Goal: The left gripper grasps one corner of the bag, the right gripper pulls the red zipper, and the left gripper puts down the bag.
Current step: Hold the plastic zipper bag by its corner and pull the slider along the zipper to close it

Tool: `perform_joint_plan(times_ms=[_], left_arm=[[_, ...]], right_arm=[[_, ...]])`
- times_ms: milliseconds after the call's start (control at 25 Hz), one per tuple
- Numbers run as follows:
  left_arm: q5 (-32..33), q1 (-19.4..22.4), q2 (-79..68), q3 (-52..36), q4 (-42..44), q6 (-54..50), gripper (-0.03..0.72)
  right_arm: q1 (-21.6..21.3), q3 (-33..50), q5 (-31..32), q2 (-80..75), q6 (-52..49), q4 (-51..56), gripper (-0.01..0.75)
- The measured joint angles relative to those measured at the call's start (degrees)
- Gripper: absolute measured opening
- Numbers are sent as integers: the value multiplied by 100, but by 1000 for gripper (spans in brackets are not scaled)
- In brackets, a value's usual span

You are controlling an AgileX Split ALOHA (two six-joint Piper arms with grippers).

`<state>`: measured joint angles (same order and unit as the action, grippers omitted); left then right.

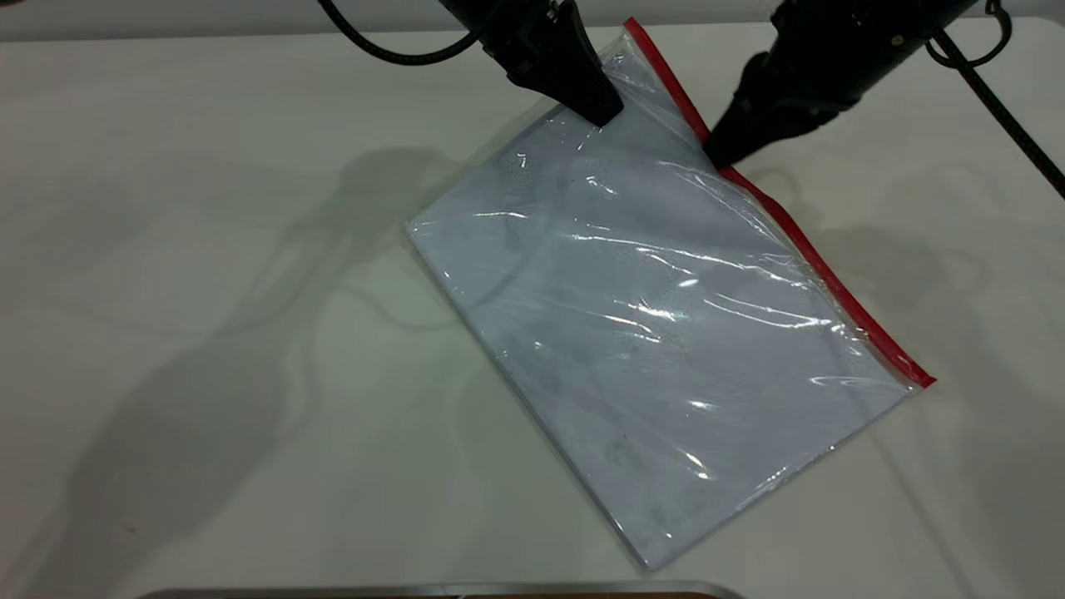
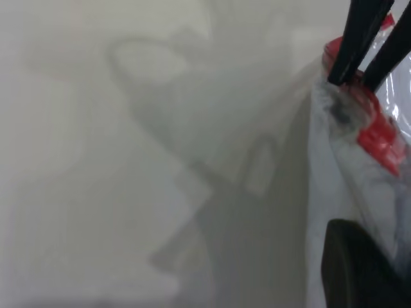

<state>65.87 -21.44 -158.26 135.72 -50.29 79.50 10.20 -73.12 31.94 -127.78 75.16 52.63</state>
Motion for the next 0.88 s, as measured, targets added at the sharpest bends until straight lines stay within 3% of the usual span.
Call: perform_joint_plan(times_ms=[320, 880], left_arm=[[76, 0, 0, 0, -14, -759, 52], [71, 265, 0, 0, 278, -1839, 52]], right_arm=[[0, -5, 286, 0, -445, -944, 38], [0, -13, 921, -5, -512, -1280, 39]])
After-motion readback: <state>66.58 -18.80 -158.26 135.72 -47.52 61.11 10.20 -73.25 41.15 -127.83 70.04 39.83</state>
